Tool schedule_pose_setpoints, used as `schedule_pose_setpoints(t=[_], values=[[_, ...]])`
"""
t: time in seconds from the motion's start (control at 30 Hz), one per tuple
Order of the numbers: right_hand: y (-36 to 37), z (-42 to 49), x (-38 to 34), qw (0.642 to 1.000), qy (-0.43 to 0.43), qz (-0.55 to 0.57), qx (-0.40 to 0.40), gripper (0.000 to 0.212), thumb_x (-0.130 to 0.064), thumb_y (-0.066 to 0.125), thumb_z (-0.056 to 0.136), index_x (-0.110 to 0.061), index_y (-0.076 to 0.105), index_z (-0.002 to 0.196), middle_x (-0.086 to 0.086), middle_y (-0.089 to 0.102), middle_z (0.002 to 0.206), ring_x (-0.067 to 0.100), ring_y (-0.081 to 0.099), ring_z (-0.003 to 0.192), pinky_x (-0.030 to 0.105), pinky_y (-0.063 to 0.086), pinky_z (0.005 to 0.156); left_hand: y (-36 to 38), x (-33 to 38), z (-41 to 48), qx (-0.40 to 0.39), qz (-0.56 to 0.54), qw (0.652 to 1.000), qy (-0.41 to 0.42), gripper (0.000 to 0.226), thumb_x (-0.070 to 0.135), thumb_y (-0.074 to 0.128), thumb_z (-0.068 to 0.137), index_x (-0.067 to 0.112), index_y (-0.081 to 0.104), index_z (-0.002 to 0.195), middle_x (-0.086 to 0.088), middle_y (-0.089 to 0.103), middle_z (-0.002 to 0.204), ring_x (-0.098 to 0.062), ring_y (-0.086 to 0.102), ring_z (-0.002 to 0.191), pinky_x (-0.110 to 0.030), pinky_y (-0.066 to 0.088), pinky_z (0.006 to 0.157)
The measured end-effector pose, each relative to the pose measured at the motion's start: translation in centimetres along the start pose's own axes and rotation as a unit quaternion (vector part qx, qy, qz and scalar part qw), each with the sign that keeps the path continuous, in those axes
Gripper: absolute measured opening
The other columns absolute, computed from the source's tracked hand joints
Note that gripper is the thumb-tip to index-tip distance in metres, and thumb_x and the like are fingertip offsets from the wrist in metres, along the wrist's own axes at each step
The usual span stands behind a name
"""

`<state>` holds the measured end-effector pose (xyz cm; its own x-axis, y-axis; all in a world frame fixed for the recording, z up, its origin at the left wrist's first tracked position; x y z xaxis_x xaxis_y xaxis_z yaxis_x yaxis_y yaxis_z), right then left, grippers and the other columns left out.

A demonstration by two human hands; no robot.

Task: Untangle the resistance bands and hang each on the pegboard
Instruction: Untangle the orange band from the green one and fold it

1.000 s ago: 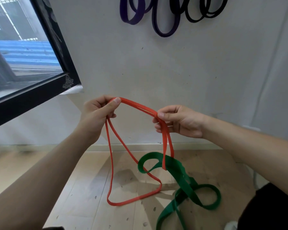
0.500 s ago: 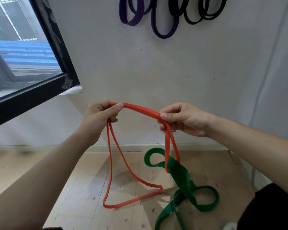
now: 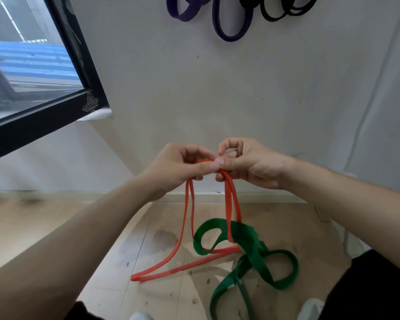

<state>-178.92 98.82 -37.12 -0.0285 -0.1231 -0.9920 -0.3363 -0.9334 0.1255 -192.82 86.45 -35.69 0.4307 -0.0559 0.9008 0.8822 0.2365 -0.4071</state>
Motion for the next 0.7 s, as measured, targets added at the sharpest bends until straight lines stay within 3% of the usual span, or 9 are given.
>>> schedule_pose_setpoints(t=[0.1, 0.2, 0.3, 0.4, 0.5, 0.57, 0.7], values=[[0.2, 0.0, 0.4, 1.0, 0.0, -0.015, 0.006, 0.023, -0.005, 0.072, 0.083, -0.004, 0.059, 0.102, 0.013, 0.071, 0.079, 0.029, 0.074, 0.078, 0.035, 0.061, 0.075, -0.2, 0.2, 0.0, 0.01, 0.045, 0.999, 0.024, 0.03, 0.035, 0.076, 0.079, 0.012, 0.079, 0.099, -0.005, 0.078, 0.087, -0.025, 0.071, 0.082, -0.028, 0.058, 0.069], [-0.5, 0.2, 1.6, 0.995, 0.02, -0.092, 0.043, 0.025, -0.012, 0.065, 0.094, 0.001, 0.061, 0.115, 0.015, 0.072, 0.102, 0.028, 0.071, 0.098, 0.039, 0.058, 0.09, -0.7, 0.1, -0.1, 0.046, 0.076, 0.995, 0.036, 0.02, 0.025, 0.077, 0.083, 0.011, 0.079, 0.097, -0.006, 0.077, 0.085, -0.015, 0.07, 0.075, -0.023, 0.056, 0.065], [-2.2, -0.3, 5.4, 0.97, 0.079, -0.218, 0.07, 0.028, -0.011, 0.065, 0.093, -0.011, 0.064, 0.12, 0.007, 0.07, 0.117, 0.029, 0.065, 0.113, 0.044, 0.054, 0.102, -1.5, -0.3, -0.3, 0.09, 0.076, 0.993, 0.029, 0.01, 0.017, 0.077, 0.085, 0.012, 0.079, 0.094, -0.008, 0.076, 0.086, -0.01, 0.067, 0.072, -0.022, 0.056, 0.065], [-2.8, -1.2, 10.5, 0.901, 0.157, -0.405, 0.006, 0.073, -0.018, 0.081, 0.08, -0.022, 0.046, 0.144, -0.003, 0.055, 0.137, 0.019, 0.053, 0.127, 0.034, 0.048, 0.106, -2.2, -0.4, -0.6, 0.116, 0.068, 0.991, 0.025, 0.008, 0.013, 0.076, 0.086, 0.013, 0.078, 0.094, -0.008, 0.074, 0.082, -0.007, 0.064, 0.068, -0.02, 0.055, 0.064], [-1.6, -0.9, 14.3, 0.858, 0.172, -0.484, 0.003, 0.103, -0.038, 0.088, 0.071, -0.024, 0.03, 0.155, -0.003, 0.051, 0.145, 0.021, 0.046, 0.136, 0.045, 0.036, 0.116, -2.7, -0.6, -0.8, 0.149, 0.06, 0.987, 0.029, 0.01, 0.012, 0.076, 0.086, 0.009, 0.077, 0.095, -0.007, 0.072, 0.079, -0.003, 0.061, 0.062, -0.017, 0.053, 0.061], [-1.2, -0.5, 15.9, 0.846, 0.147, -0.511, 0.043, 0.098, -0.04, 0.088, 0.07, -0.025, 0.035, 0.151, -0.002, 0.058, 0.138, 0.023, 0.052, 0.131, 0.049, 0.035, 0.116, -3.2, -1.0, -1.0, 0.173, 0.061, 0.983, 0.029, 0.012, 0.012, 0.074, 0.087, 0.007, 0.076, 0.098, -0.006, 0.071, 0.078, -0.003, 0.06, 0.06, -0.015, 0.052, 0.06], [-1.6, 0.0, 16.2, 0.82, 0.122, -0.555, 0.07, 0.061, -0.045, 0.084, 0.074, -0.029, 0.054, 0.124, -0.009, 0.066, 0.11, 0.017, 0.059, 0.108, 0.044, 0.041, 0.105, -3.8, -1.5, -1.2, 0.206, 0.065, 0.976, 0.025, 0.013, 0.014, 0.073, 0.089, 0.009, 0.076, 0.1, -0.005, 0.069, 0.075, -0.004, 0.058, 0.061, -0.016, 0.051, 0.06]])
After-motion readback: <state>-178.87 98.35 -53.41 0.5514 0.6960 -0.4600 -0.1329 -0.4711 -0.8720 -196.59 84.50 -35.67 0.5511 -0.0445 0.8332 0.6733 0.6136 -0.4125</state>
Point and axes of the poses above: each hand's wrist, its own z-axis towards the middle knuckle, its own y-axis out of the palm, x = y × z, the point moved 3 cm from there along z, towards the middle knuckle
